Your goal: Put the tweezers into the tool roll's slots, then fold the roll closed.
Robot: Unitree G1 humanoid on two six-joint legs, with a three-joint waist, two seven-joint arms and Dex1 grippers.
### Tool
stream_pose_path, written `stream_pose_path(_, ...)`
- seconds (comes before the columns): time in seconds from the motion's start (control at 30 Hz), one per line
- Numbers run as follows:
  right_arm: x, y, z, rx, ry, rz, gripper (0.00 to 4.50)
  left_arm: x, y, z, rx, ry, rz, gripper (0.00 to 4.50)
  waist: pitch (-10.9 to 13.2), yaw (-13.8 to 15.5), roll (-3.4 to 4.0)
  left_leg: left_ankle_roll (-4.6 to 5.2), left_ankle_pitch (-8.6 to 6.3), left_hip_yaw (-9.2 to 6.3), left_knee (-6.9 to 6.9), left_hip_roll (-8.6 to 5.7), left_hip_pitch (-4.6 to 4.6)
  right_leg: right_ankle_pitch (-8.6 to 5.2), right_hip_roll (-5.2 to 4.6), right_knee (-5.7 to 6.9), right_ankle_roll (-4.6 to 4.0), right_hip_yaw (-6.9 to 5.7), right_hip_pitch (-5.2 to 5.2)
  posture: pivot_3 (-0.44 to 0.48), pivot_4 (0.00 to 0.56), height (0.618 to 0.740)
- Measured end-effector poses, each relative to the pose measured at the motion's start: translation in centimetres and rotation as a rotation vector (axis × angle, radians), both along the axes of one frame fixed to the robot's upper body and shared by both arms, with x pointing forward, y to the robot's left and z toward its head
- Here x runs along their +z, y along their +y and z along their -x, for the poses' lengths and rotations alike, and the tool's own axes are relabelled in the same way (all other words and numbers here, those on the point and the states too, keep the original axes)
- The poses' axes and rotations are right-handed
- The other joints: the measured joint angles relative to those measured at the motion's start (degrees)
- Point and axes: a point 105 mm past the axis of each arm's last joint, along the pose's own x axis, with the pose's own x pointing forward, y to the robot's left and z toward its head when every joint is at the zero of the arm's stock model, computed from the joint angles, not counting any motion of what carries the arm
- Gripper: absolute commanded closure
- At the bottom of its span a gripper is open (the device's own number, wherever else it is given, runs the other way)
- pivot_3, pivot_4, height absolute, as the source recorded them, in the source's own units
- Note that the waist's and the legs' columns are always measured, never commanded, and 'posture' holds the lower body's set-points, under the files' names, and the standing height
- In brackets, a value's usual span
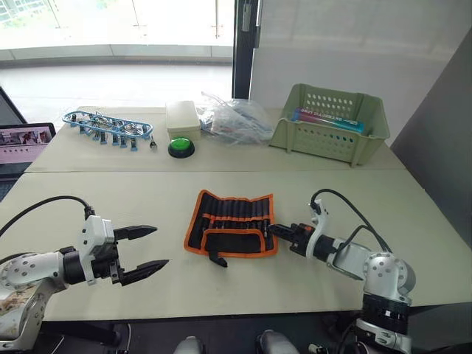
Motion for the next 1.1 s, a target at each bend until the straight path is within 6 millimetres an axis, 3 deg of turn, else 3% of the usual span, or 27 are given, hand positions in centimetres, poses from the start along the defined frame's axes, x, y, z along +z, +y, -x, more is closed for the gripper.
stream_pose_path(0.13,0.8,-1.5,-0.1,-0.006,-0.015,0.032,4.48,-0.3,-0.2,0.0,-0.002,0.008,0.000,0.00,0.0,-0.1,0.04,0.00,0.00,0.00,0.00,0.01,-0.01,0.00,0.02,0.01,0.00,0.00,-0.02,0.000,0.150,0.738)
stream_pose_path(0.27,1.5,-1.1,-0.1,0.024,-0.018,0.042,4.48,-0.5,-0.4,0.0,-0.007,0.016,0.000,0.00,0.0,-0.5,0.04,0.00,0.00,0.00,0.00,0.03,0.00,-0.01,0.06,0.03,0.02,0.02,-0.01,0.000,0.150,0.738)
stream_pose_path(0.5,3.7,4.6,-0.6,0.096,-0.061,0.014,4.48,-0.7,-0.5,0.0,-0.010,0.021,0.003,0.00,0.0,-0.8,0.08,0.00,0.00,-0.04,0.00,0.10,0.01,0.00,0.14,0.10,0.00,0.02,-0.05,0.000,0.150,0.738)
stream_pose_path(0.67,2.7,7.7,-0.7,0.099,-0.025,0.062,4.48,-0.7,-0.5,0.0,-0.007,0.022,0.002,0.00,0.1,-0.7,0.10,0.00,0.00,-0.03,0.00,0.02,-0.07,0.08,0.02,0.04,-0.13,0.01,-0.08,0.000,0.150,0.738)
stream_pose_path(0.97,-0.3,9.3,-1.4,0.051,-0.012,0.196,4.48,-0.7,-0.4,-0.1,-0.002,0.020,0.001,0.00,0.0,-0.9,0.10,0.00,0.00,-0.03,0.00,0.04,0.04,0.08,0.03,0.06,-0.13,-0.01,-0.02,0.000,0.150,0.738)
stream_pose_path(1.1,-0.2,9.9,-1.4,0.056,-0.034,0.167,3.25,-0.8,-0.4,-0.1,0.000,0.020,-0.002,0.00,0.0,-0.9,0.10,0.00,0.00,-0.03,0.00,0.07,0.11,0.06,0.07,0.10,-0.10,-0.01,0.02,0.000,0.150,0.738)
